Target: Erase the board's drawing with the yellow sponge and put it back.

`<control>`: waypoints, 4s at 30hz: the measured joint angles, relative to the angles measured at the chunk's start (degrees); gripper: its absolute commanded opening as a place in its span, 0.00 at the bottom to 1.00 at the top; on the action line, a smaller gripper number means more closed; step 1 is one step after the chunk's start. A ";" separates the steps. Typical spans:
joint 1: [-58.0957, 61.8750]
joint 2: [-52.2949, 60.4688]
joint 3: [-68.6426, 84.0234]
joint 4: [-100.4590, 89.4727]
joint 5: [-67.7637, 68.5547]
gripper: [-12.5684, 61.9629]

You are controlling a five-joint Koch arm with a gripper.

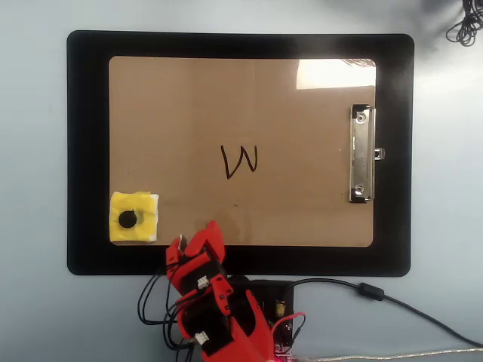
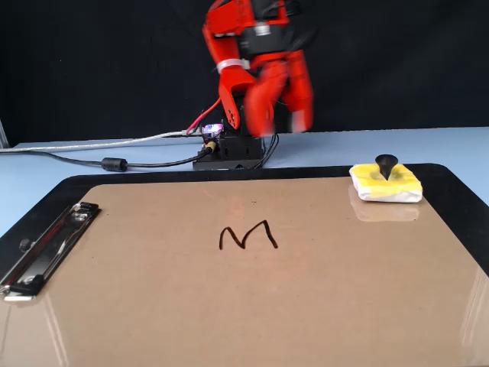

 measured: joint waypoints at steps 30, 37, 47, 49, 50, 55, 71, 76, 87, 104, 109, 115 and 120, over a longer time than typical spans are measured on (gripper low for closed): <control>-20.48 -31.29 25.31 -83.32 -3.08 0.40; -14.94 -31.99 31.20 -94.48 -0.53 0.06; -9.67 -24.79 33.31 -92.20 2.29 0.06; -6.06 -17.93 32.96 -83.23 2.37 0.06; -3.78 -13.97 31.90 -76.46 2.29 0.06; 8.53 1.67 15.56 -36.39 2.20 0.06; 42.01 -18.98 21.62 -55.90 7.73 0.06; 42.01 -25.40 26.19 -73.39 7.65 0.06; 42.28 -44.82 18.63 -90.97 7.47 0.06; 39.38 -46.23 15.38 -91.67 7.03 0.06; 39.29 -43.59 20.65 -92.72 6.77 0.06; 37.62 -15.73 47.11 -91.76 6.68 0.06; 36.39 -15.03 46.32 -90.53 6.59 0.06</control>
